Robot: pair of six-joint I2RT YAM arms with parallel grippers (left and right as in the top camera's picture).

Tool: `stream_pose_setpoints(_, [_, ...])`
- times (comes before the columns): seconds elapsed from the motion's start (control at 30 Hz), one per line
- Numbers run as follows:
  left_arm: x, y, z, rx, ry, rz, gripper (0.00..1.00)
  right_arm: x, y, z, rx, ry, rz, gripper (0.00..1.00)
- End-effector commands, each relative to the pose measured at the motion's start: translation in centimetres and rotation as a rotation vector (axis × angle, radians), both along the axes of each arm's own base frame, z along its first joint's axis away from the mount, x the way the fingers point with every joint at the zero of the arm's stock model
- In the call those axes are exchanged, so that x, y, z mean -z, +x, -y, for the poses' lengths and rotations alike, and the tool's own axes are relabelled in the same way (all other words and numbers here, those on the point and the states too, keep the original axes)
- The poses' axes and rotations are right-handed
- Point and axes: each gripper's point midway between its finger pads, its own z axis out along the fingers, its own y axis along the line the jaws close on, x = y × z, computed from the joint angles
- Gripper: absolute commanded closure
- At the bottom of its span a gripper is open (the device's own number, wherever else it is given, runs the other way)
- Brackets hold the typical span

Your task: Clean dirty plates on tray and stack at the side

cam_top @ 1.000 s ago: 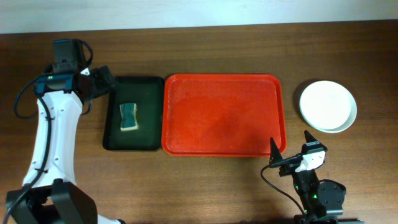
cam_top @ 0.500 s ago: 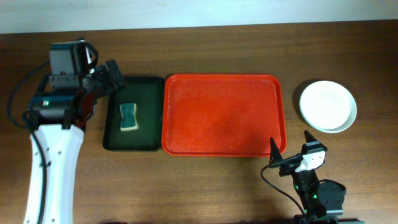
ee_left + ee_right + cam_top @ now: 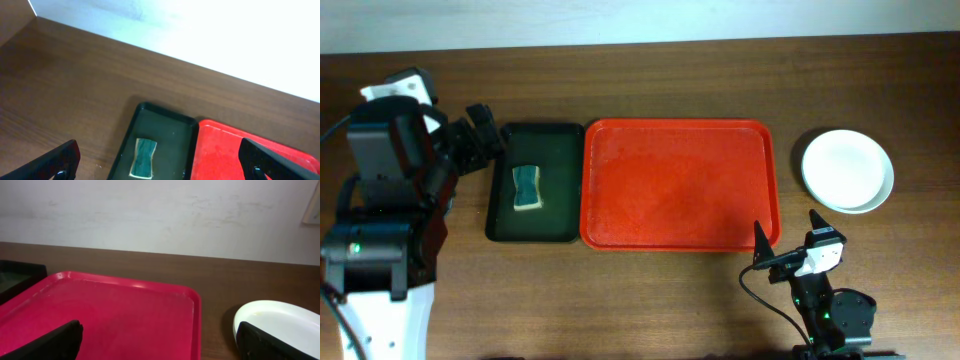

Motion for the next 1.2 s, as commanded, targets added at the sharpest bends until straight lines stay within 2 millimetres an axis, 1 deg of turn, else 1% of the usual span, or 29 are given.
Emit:
stream_pose_setpoints(0.0, [-1.4, -1.3, 0.1, -0.003, -0.011, 0.045, 0.01, 0.2, 0.0, 0.0, 0.004, -0.007, -0.001, 0.01])
stream_pose_setpoints(0.07, [-1.9, -1.8, 0.1, -0.003, -0.011, 0.062, 0.01, 0.2, 0.0, 0.0, 0.003, -0.007, -0.001, 0.01])
stream_pose_setpoints(0.13, [-1.8, -2.4, 0.1, -0.003, -0.011, 0.067, 0.01, 0.2, 0.0, 0.0, 0.004, -0.007, -0.001, 0.01])
stream_pose_setpoints(0.2, [-0.9, -3.1, 0.1, -0.003, -0.011, 0.051, 0.01, 0.2, 0.0, 0.0, 0.003, -0.007, -0.001, 0.01])
stream_pose_setpoints(0.3, [1.0, -4.3, 0.1, -0.004, -0.010, 0.014, 0.01, 0.2, 0.0, 0.0, 0.004, -0.007, -0.001, 0.01])
stream_pose_setpoints(0.43, [6.1, -6.6, 0.1, -0.004, -0.010, -0.068, 0.00, 0.2, 0.0, 0.0, 0.004, -0.007, -0.001, 0.01])
stream_pose_setpoints(0.6, [14.7, -10.2, 0.1, -0.004, -0.010, -0.184, 0.01, 0.2, 0.0, 0.0, 0.004, -0.007, -0.001, 0.01])
stream_pose_setpoints(0.63, [16.1, -10.8, 0.1, -0.004, -0.010, -0.194, 0.01, 0.2, 0.0, 0.0, 0.004, -0.007, -0.001, 0.01])
stream_pose_setpoints(0.67, [17.0, -11.1, 0.1, -0.004, -0.011, -0.198, 0.01, 0.2, 0.0, 0.0, 0.004, -0.007, -0.001, 0.01])
stream_pose_setpoints(0.77, [20.7, -12.5, 0.1, -0.002, -0.013, -0.199, 0.01, 0.2, 0.0, 0.0, 0.003, -0.007, -0.001, 0.01])
stream_pose_setpoints(0.83, [22.4, -13.0, 0.4, 0.012, -0.023, -0.186, 0.01, 0.2, 0.0, 0.0, 0.004, -0.007, -0.001, 0.01])
stream_pose_setpoints(0.9, [23.6, -13.1, 0.8, 0.030, -0.037, -0.163, 0.00, 0.2, 0.0, 0.0, 0.004, -0.007, -0.001, 0.01])
stream_pose_setpoints(0.97, [24.0, -12.7, 1.1, 0.046, -0.047, -0.120, 0.01, 0.2, 0.0, 0.0, 0.004, -0.007, -0.001, 0.01])
stream_pose_setpoints(1.1, [23.7, -11.7, 1.7, 0.075, -0.064, -0.042, 0.01, 0.2, 0.0, 0.0, 0.004, -0.007, -0.001, 0.01])
stream_pose_setpoints(1.17, [22.8, -10.8, 2.1, 0.095, -0.072, 0.024, 0.01, 0.2, 0.0, 0.0, 0.004, -0.007, -0.001, 0.01])
